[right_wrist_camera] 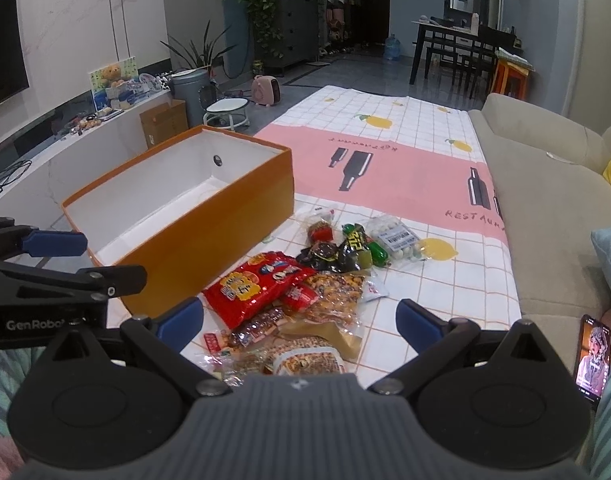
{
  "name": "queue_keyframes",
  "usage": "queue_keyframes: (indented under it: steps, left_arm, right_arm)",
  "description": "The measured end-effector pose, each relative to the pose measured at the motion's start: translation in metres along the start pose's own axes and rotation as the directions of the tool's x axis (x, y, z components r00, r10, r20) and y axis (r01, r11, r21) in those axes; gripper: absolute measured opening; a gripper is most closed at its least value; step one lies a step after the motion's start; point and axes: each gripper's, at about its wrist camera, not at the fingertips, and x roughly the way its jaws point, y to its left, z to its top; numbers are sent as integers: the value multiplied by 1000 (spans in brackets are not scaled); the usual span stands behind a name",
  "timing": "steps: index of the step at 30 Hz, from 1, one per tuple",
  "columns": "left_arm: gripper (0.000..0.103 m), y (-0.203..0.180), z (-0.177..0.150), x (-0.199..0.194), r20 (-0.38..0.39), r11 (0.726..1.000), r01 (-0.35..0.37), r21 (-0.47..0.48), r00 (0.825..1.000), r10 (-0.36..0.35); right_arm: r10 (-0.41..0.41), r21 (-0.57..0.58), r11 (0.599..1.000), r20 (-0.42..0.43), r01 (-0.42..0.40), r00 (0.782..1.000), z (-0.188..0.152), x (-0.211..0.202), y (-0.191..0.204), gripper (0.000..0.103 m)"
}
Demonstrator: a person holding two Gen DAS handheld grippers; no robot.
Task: Organize snacks
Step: 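Grasp the clear nut bag with the left tool while the right tool grasps the yellow-labelled snack bag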
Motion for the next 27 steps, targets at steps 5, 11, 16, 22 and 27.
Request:
queue_keyframes:
  steps: [5, 11, 16, 22, 27]
  left_arm:
    - [53, -4, -2, 13, -64, 995, 101, -2, 993, -100]
    - [52, -12, -4, 40, -175, 972, 234, 5, 957, -229]
    - [71, -27, -11, 67, -256, 947, 306, 102, 928, -272]
    - [72, -28, -21, 92, -324, 947, 305, 104, 910, -258]
    - [72, -19, -23, 104, -348, 950, 308, 50, 897, -273]
  right_arm:
    - [-23, -9, 1000, -36, 23, 999, -6, 11, -12, 85]
    - [-19, 7, 1000, -134, 20, 991, -25, 40, -28, 75]
    - [-16, 25, 999, -220, 22, 975, -42, 64, -38, 67]
    - [59, 87, 995, -230, -40, 971, -44, 80, -47, 68]
    - [83, 84, 994, -247, -64, 966, -46, 97, -46, 74]
